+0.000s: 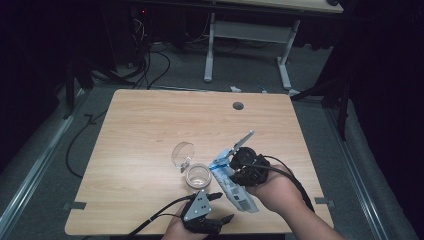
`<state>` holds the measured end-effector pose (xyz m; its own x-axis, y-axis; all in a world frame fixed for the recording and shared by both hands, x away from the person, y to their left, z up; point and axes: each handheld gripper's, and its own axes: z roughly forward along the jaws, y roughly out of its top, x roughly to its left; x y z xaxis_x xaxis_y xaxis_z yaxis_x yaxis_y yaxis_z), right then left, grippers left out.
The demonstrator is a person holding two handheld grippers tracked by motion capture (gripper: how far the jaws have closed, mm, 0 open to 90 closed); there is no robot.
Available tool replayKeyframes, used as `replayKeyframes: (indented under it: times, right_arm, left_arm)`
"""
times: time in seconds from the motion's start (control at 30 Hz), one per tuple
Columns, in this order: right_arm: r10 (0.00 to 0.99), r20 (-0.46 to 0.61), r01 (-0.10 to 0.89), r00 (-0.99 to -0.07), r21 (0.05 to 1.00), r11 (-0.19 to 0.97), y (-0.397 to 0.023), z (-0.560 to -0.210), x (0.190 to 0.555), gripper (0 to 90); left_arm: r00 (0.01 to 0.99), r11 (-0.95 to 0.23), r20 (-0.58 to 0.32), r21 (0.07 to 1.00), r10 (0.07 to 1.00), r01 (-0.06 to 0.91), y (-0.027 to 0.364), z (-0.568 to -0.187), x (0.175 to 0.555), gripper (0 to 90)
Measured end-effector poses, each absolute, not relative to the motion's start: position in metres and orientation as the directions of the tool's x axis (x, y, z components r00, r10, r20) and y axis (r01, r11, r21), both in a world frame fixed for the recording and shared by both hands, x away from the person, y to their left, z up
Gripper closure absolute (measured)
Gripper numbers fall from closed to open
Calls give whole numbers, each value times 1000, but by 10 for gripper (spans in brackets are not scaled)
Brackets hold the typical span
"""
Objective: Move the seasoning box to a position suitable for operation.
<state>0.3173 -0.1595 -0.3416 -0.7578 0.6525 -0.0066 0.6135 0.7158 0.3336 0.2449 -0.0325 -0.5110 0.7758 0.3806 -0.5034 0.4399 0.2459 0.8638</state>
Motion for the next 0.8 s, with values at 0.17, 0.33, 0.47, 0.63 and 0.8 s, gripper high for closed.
replayKeyframes:
  times: [0.17,0.33,0.47,0.63,0.8]
  right_arm:
    - [649,1,611,-760,339,715,-154,-340,315,897]
    - [649,10,613,-761,339,714,-151,-341,313,897]
    - [651,22,617,-759,344,708,-149,-343,314,897]
    - [650,20,615,-760,346,709,-149,-345,316,897]
    - [644,16,610,-765,338,717,-147,-346,316,896]
  left_arm:
    - [781,236,-489,872,388,429,-43,-513,245,257]
    - [784,240,-473,881,402,408,-49,-516,245,271]
    - [783,228,-459,888,419,399,-52,-520,246,301]
    - [798,231,-424,905,429,357,-51,-519,242,402]
    - [793,228,-419,908,442,352,-50,-518,240,431]
